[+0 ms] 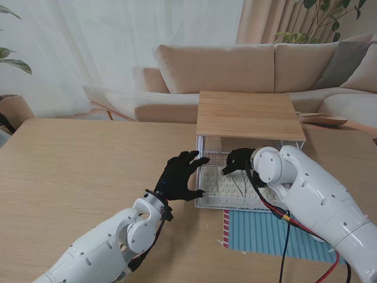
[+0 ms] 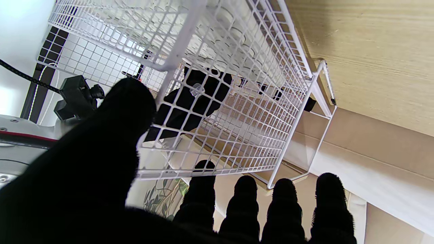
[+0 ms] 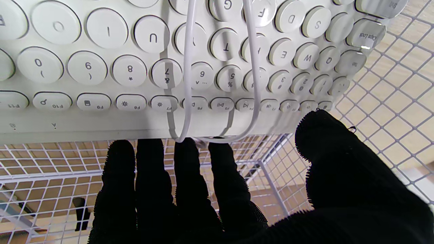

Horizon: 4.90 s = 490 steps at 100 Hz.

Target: Unroll the mouse pad and set up the keyboard and mouse from the tabletop organizer

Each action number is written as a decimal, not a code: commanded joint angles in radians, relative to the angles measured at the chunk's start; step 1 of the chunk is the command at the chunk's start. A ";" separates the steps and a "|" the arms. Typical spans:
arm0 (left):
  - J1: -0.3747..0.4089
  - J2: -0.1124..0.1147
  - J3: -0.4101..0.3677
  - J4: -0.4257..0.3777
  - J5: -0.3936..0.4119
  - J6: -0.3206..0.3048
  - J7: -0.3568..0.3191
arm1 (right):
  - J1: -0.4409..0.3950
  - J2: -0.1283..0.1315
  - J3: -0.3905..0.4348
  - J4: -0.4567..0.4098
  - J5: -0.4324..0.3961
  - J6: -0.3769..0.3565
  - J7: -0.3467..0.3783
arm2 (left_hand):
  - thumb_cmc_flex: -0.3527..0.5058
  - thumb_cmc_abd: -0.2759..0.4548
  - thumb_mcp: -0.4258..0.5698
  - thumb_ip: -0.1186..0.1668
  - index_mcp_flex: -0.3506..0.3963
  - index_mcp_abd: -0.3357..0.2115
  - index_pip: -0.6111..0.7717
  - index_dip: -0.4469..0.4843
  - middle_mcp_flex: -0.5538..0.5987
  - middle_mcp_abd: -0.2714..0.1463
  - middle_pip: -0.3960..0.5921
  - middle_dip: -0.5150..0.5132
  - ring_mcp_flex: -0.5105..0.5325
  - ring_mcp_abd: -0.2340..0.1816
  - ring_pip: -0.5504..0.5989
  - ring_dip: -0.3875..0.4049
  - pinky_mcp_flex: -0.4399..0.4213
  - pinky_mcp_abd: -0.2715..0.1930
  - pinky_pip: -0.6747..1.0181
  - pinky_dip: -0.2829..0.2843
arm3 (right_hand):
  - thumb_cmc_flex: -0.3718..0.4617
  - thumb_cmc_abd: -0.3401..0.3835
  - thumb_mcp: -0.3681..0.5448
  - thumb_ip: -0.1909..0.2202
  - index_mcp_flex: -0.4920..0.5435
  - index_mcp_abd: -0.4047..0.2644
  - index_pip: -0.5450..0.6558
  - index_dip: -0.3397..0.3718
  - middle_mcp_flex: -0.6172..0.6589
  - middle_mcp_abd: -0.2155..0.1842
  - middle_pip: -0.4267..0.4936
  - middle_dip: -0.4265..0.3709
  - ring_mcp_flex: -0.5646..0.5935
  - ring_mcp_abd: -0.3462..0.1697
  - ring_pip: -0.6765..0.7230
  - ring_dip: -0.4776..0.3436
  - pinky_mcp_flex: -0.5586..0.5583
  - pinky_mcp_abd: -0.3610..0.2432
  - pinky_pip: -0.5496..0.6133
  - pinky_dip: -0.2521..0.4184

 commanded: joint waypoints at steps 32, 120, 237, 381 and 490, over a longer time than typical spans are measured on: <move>-0.009 -0.008 0.001 0.006 -0.008 0.018 -0.018 | -0.027 -0.020 0.007 -0.032 -0.006 0.057 -0.034 | 0.061 0.044 0.067 0.023 -0.032 -0.021 -0.001 0.003 -0.026 -0.033 0.001 -0.009 -0.029 -0.027 0.007 0.011 -0.004 -0.007 0.027 -0.025 | 0.046 0.020 0.048 0.058 0.150 0.019 0.063 -0.011 0.228 0.025 0.255 0.178 0.280 0.070 0.502 0.234 0.057 0.064 0.269 0.100; -0.025 -0.008 0.015 0.017 -0.013 0.029 -0.037 | -0.024 -0.006 0.014 -0.079 0.092 0.168 0.054 | 0.055 0.044 0.060 0.023 -0.032 -0.018 -0.010 -0.002 -0.024 -0.035 0.000 -0.008 -0.028 -0.027 0.008 0.009 -0.006 -0.003 0.010 -0.028 | 0.070 0.046 0.049 0.055 0.268 0.011 0.109 0.223 0.325 0.078 0.095 0.045 0.335 0.101 0.318 0.134 0.148 0.123 0.287 0.080; -0.041 -0.013 0.026 0.038 -0.022 0.033 -0.042 | -0.057 0.006 0.043 -0.110 0.068 0.101 0.088 | 0.052 0.041 0.057 0.024 -0.031 -0.016 -0.020 -0.007 -0.023 -0.034 0.002 -0.012 -0.028 -0.028 0.007 0.005 -0.009 0.000 -0.021 -0.004 | 0.070 0.005 0.080 0.049 0.160 0.024 0.000 -0.008 0.232 0.013 0.208 0.141 0.215 0.051 0.380 0.175 0.039 0.060 0.260 0.102; -0.045 -0.013 0.036 0.046 -0.027 0.028 -0.050 | -0.185 0.057 0.206 -0.276 -0.021 -0.208 0.275 | 0.040 0.004 0.068 0.021 -0.034 0.019 -0.046 -0.020 -0.025 -0.029 -0.001 -0.012 -0.027 -0.026 0.008 0.004 -0.009 0.003 -0.046 0.021 | 0.204 -0.158 0.269 0.041 0.067 -0.085 0.023 0.032 0.048 -0.093 0.117 0.090 0.101 -0.056 0.240 0.122 0.006 -0.003 0.204 0.062; -0.046 -0.008 0.024 0.046 -0.024 0.014 -0.055 | -0.185 0.058 0.175 -0.172 -0.081 -0.306 0.233 | 0.046 0.012 0.087 0.019 -0.031 0.042 -0.077 -0.035 -0.025 -0.031 0.000 -0.012 -0.026 -0.032 0.011 -0.003 -0.007 0.002 -0.041 0.021 | 0.208 -0.239 0.342 -0.044 0.142 -0.140 0.340 0.156 0.228 -0.117 0.373 0.395 0.287 -0.120 0.574 0.314 0.152 -0.012 0.363 0.147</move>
